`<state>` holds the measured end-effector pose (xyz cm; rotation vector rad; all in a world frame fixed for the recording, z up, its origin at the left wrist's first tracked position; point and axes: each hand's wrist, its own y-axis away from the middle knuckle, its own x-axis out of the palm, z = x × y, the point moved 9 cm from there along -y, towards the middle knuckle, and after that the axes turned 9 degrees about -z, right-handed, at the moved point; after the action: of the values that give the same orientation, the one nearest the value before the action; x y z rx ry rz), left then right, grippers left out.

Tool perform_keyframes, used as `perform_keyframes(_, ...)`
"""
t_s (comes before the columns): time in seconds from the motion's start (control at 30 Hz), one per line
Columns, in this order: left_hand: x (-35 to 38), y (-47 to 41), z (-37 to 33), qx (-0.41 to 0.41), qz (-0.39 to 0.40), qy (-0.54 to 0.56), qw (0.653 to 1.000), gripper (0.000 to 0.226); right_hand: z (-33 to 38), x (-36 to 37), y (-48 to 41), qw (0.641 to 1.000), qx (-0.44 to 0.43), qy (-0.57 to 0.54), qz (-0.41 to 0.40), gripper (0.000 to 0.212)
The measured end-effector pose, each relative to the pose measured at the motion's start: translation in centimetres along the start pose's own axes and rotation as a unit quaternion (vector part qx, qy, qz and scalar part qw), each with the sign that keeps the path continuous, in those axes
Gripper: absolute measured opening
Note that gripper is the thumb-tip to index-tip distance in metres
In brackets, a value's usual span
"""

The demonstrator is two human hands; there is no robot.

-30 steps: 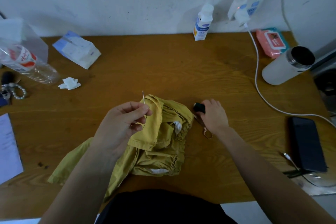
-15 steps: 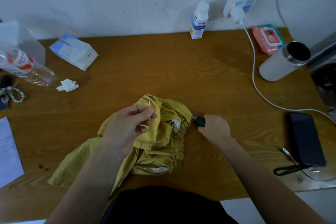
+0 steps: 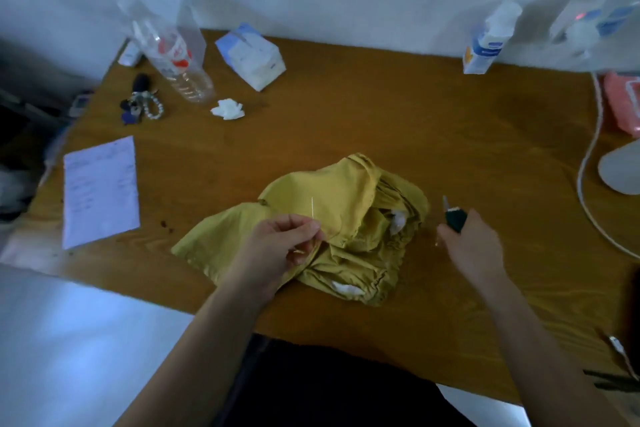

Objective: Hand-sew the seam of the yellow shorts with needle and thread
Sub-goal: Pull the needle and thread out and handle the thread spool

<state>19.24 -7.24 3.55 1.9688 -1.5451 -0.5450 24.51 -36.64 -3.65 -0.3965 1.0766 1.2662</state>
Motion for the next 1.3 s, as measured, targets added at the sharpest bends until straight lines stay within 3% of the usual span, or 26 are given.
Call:
perform_keyframes(0.1, -4.1, 1.8, 2.3, -0.006, -0.056, 0.043, 0.997, 0.033, 4.7, 0.6, 2.0, 0.994, -0.053, -0.084, 0.043, 0.023)
perform_keyframes(0.23, -10.6, 5.0, 7.2, -0.029, -0.146, 0.072, 0.986, 0.030, 11.9, 4.3, 8.7, 0.964, -0.158, -0.104, 0.187, 0.015)
perform_keyframes(0.37, -17.4, 9.2, 13.2, -0.064, -0.234, 0.099, 0.965, 0.021, 15.5, 10.8, 18.3, 0.920, -0.250, -0.050, 0.298, 0.012)
perform_keyframes(0.53, -25.0, 15.0, 22.2, -0.126, -0.315, 0.151, 0.928, 0.013, 14.9, 22.1, 29.0, 0.851, -0.289, 0.090, 0.428, 0.015)
perform_keyframes(0.77, -36.8, 22.6, 35.6, -0.203, -0.399, 0.161, 0.880, 0.008, 15.4, 34.9, 39.7, 0.793, -0.302, 0.250, 0.466, 0.021)
perform_keyframes(0.93, -44.5, 26.8, 43.4, -0.256, -0.432, 0.129, 0.855, 0.023, 18.7, 41.2, 46.1, 0.775, -0.326, 0.285, 0.459, 0.022)
perform_keyframes(1.3, -50.6, 31.8, 53.4, -0.356, -0.474, 0.247, 0.767, 0.031, 28.6, 51.6, 54.7, 0.691, -0.427, 0.378, 0.444, 0.020)
